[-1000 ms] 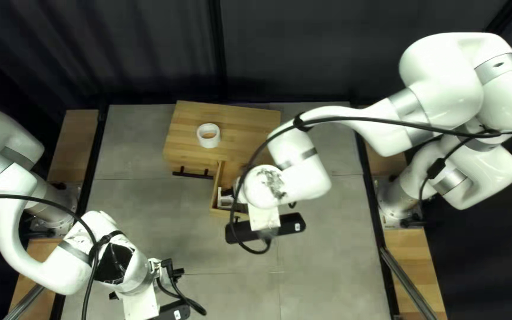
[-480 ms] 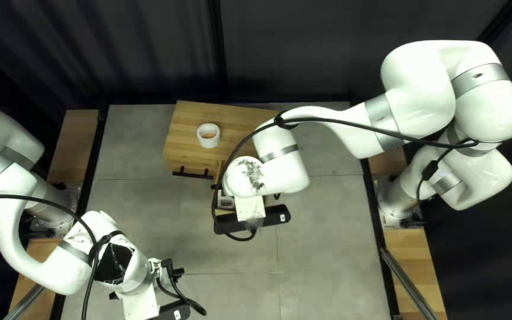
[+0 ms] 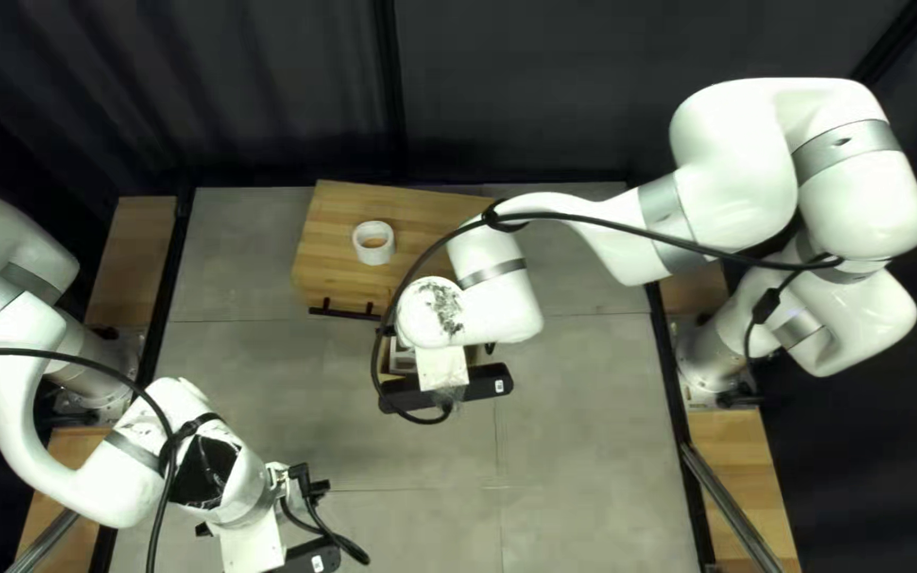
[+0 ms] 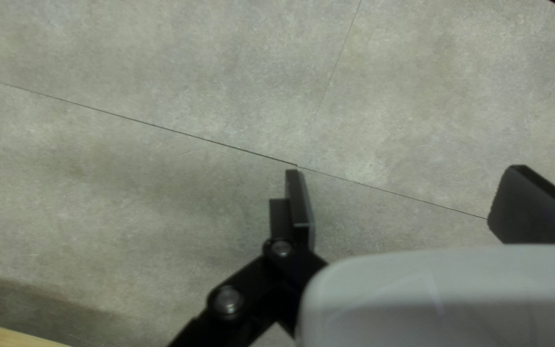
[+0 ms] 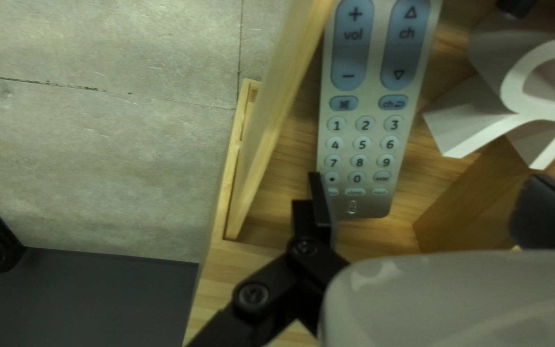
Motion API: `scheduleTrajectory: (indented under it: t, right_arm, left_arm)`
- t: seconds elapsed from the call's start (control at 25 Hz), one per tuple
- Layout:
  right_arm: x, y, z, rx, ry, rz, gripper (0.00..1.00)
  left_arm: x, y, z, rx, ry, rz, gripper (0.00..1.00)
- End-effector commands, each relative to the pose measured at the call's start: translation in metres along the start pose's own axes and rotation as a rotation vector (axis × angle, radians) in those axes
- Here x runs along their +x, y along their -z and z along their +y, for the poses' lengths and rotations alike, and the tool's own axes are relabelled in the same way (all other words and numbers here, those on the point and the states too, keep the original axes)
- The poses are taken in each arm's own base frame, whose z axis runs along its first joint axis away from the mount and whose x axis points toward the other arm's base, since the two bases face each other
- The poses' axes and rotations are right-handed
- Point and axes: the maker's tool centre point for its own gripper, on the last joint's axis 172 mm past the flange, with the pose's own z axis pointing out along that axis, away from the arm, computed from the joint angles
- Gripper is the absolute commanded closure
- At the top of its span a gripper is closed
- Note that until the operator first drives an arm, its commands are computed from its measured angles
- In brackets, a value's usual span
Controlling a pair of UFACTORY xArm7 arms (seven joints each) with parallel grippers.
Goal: Open drawers and place objects into drawer and close
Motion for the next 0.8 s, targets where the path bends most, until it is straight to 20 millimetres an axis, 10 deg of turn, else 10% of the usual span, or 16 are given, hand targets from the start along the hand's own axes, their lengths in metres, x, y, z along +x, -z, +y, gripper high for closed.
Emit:
scheduleTrajectory:
  t: [0.04, 0.8]
  right_arm:
    - [-0.004, -0.004, -0.002, 0.009, -0.003, -0.001, 0.00]
    - [-0.015, -0.027, -0.010, 0.016, -0.015, 0.005, 0.00]
  left_arm:
    - [0.000, 0.000, 0.000, 0.000, 0.000, 0.000, 0.00]
    - [0.000, 0.000, 0.000, 0.000, 0.000, 0.000, 0.00]
